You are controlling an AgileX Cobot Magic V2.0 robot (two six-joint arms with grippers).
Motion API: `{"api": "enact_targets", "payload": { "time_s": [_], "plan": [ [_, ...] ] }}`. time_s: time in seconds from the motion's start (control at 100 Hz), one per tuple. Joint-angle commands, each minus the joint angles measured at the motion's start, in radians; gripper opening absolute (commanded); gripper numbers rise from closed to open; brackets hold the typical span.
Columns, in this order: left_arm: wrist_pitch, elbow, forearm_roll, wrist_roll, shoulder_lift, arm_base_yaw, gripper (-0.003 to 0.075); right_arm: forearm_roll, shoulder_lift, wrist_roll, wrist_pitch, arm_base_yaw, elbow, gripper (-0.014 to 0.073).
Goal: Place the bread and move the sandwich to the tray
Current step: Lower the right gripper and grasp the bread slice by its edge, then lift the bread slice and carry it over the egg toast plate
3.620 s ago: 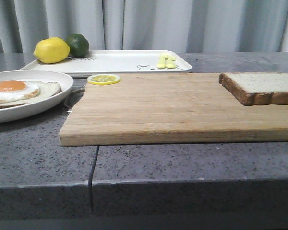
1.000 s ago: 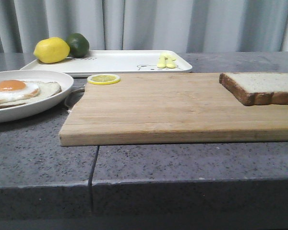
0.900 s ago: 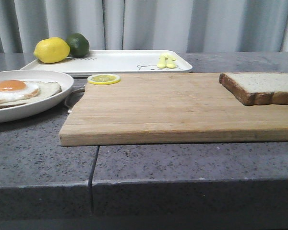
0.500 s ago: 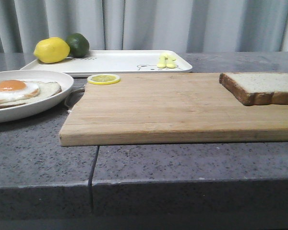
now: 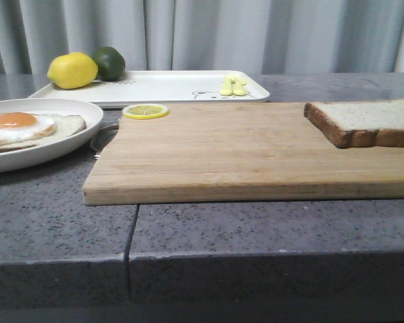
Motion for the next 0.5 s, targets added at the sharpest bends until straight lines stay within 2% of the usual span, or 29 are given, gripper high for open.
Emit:
{"api": "enact_targets", "payload": {
  "time_s": [0.0, 0.06, 0.22, 0.49],
  "plan": [
    [-0.072, -0.034, -0.026, 0.002, 0.007, 0.002, 0.0385, -0.011, -0.024, -0.027, 0.000, -0.005, -0.017, -0.0014],
    [-0.072, -0.034, -0.026, 0.002, 0.007, 0.002, 0.0385, -0.016, -0.036, -0.030, -0.001, -0.005, -0.017, -0.0067],
    [-0.072, -0.034, -0.026, 0.002, 0.007, 0.002, 0.0385, -0.017, -0.119, -0.023, 0.013, -0.005, -0.033, -0.0057],
    [-0.072, -0.034, -0.026, 0.002, 0.007, 0.002, 0.0385, -0.017, -0.298, 0.126, 0.117, 0.006, -0.108, -0.0057]
  ]
}}
